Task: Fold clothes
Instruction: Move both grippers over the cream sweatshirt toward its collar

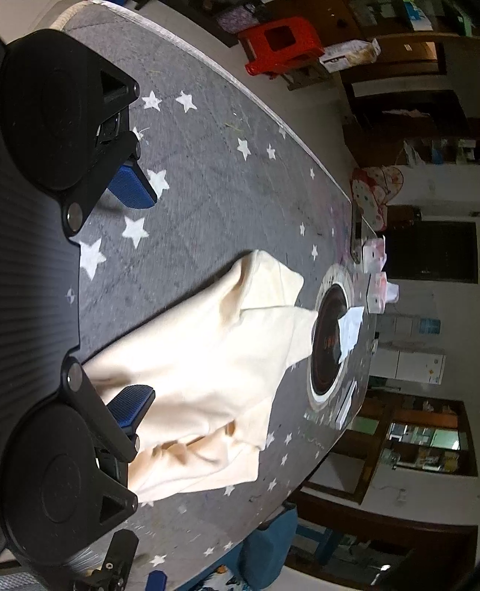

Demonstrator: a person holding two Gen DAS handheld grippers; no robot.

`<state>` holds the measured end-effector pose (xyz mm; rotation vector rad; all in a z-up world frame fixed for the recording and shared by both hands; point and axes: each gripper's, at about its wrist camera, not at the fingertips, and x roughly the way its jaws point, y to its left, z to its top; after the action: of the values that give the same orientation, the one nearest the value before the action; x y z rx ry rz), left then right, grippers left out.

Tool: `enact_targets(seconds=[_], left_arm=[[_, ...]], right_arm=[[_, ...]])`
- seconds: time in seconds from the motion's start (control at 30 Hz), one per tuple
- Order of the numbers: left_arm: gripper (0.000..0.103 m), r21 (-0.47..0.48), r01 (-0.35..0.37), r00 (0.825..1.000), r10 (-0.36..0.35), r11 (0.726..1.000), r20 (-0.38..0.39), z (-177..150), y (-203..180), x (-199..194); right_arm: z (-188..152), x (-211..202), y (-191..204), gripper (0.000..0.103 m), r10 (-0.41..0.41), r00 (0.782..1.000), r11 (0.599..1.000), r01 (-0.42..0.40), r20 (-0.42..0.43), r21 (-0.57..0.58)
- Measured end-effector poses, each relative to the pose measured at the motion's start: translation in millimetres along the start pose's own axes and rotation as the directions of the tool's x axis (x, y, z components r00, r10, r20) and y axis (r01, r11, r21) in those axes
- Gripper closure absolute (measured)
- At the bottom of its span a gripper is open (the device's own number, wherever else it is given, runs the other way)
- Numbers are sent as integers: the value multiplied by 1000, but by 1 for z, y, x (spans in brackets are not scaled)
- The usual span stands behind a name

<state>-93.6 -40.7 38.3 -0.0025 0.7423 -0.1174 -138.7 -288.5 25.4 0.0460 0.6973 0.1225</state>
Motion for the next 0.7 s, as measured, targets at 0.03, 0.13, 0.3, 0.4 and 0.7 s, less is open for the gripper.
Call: enact_targets(seconds=[0.03,0.13,0.3,0.4,0.7], left_arm=[[0,6,1,1000,-1,1000,0,-1,-2,-1],[0,18,6,1000,-6,1000,1,-2,-5,-3],[0,30,10,1000,-10,1000,6,-3,-9,-8],[0,37,13,1000,-14,999,8,-3,-12,-11],[0,53,6,1000,-6,999,6,-5,-16,-15]], right_arm=[[0,-1,0,0,0,1000,1000,0,0,-3],[-1,-3,2,0,2,1000,1000,-2,1,-10],[-2,-4,5,0,5,1000,1000,-5,4,-16],[-3,-6,8,0,10,1000,1000,-10,4,-23],[-5,-10,11,0,18,1000,1000,-18,12,-26]])
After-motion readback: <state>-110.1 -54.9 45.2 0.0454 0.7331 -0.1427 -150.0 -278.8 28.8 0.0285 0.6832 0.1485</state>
